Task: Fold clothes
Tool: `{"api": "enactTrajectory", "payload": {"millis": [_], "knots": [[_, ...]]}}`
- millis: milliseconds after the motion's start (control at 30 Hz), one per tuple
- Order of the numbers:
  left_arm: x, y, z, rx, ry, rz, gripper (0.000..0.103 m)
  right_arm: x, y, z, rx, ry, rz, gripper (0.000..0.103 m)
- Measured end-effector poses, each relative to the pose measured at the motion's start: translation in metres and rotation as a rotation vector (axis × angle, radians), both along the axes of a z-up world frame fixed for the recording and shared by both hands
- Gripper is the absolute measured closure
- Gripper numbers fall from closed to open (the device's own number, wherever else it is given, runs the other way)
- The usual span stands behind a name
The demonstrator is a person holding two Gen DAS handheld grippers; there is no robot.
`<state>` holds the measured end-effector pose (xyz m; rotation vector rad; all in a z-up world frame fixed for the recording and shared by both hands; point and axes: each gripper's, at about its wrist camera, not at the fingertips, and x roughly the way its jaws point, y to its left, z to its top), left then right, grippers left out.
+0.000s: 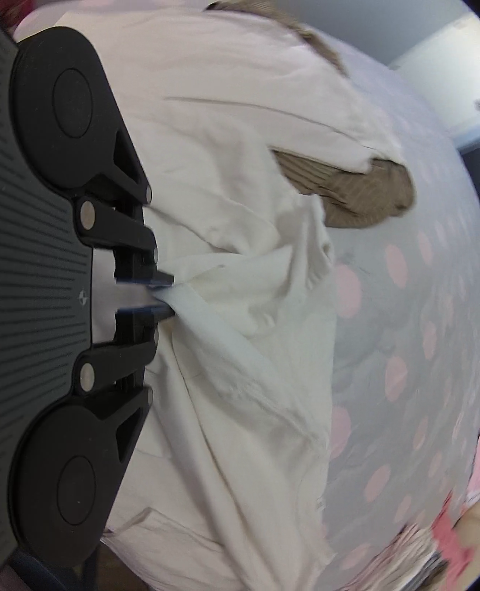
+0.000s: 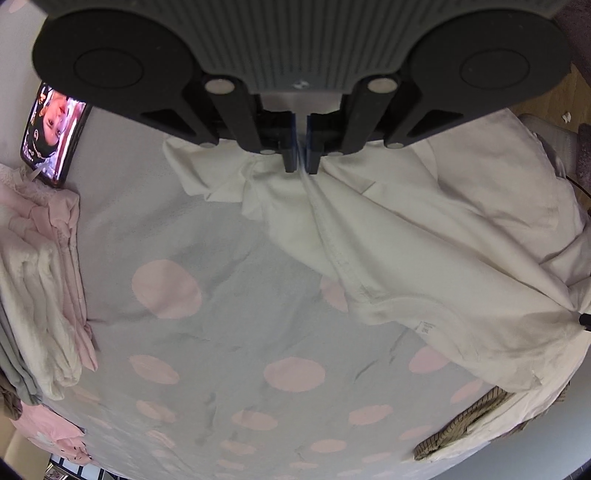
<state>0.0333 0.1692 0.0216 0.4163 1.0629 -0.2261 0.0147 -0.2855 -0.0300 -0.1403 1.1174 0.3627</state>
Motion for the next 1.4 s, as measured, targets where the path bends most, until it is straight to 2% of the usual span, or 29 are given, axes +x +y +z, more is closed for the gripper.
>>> {"api": "enactTrajectory", "payload": {"millis": [67, 167, 233, 333, 533, 600, 667, 767, 933, 1033, 1133, 1200, 1233, 1267, 1333, 1400], "knots": [[-0.009, -0.015, 0.009, 0.044, -0.077, -0.047, 0.06, -0.003, -0.002, 0.005, 0.006, -0.022, -0.007, 0.092], [-0.016, -0.049, 0.014, 0.092, -0.179, -0.167, 0.058, -0.006, -0.006, 0.012, 0.018, -0.049, -0.02, 0.088], [-0.019, -0.074, 0.009, 0.168, -0.228, -0.249, 0.059, -0.006, -0.007, 0.015, 0.026, -0.068, -0.032, 0.086], [-0.012, -0.102, -0.012, 0.263, -0.222, -0.341, 0.059, -0.007, -0.01, 0.021, 0.046, -0.089, -0.041, 0.083], [0.003, -0.122, -0.048, 0.332, -0.165, -0.428, 0.062, -0.009, -0.02, 0.028, 0.068, -0.127, -0.061, 0.076], [0.01, -0.125, -0.054, 0.351, -0.136, -0.405, 0.079, -0.009, -0.025, 0.028, 0.072, -0.132, -0.068, 0.075], [0.014, -0.124, -0.053, 0.338, -0.105, -0.375, 0.095, -0.008, -0.028, 0.028, 0.073, -0.134, -0.07, 0.074], [0.01, -0.119, -0.042, 0.282, -0.084, -0.35, 0.1, -0.009, -0.029, 0.027, 0.078, -0.135, -0.055, 0.071], [0.001, -0.098, -0.013, 0.169, -0.108, -0.246, 0.1, -0.008, -0.011, 0.025, 0.082, -0.16, 0.053, 0.066], [0.001, -0.084, -0.008, 0.12, -0.114, -0.189, 0.1, -0.004, 0.004, 0.018, 0.061, -0.177, 0.132, 0.066], [-0.002, -0.079, -0.01, 0.108, -0.111, -0.173, 0.1, 0.003, 0.017, 0.006, 0.025, -0.172, 0.209, 0.066], [-0.004, -0.078, -0.009, 0.108, -0.119, -0.173, 0.1, 0.007, 0.022, -0.002, 0.015, -0.142, 0.237, 0.068], [-0.005, -0.077, -0.008, 0.104, -0.128, -0.169, 0.1, 0.008, 0.024, -0.004, 0.007, -0.129, 0.239, 0.073], [-0.005, -0.076, -0.005, 0.1, -0.137, -0.164, 0.1, 0.009, 0.024, -0.005, 0.003, -0.119, 0.232, 0.096], [-0.007, -0.074, 0.001, 0.084, -0.165, -0.147, 0.1, 0.01, 0.025, -0.003, -0.003, -0.111, 0.216, 0.099], [-0.008, -0.071, 0.012, 0.058, -0.209, -0.12, 0.1, 0.007, 0.025, 0.011, -0.003, -0.167, 0.186, 0.099]]}}
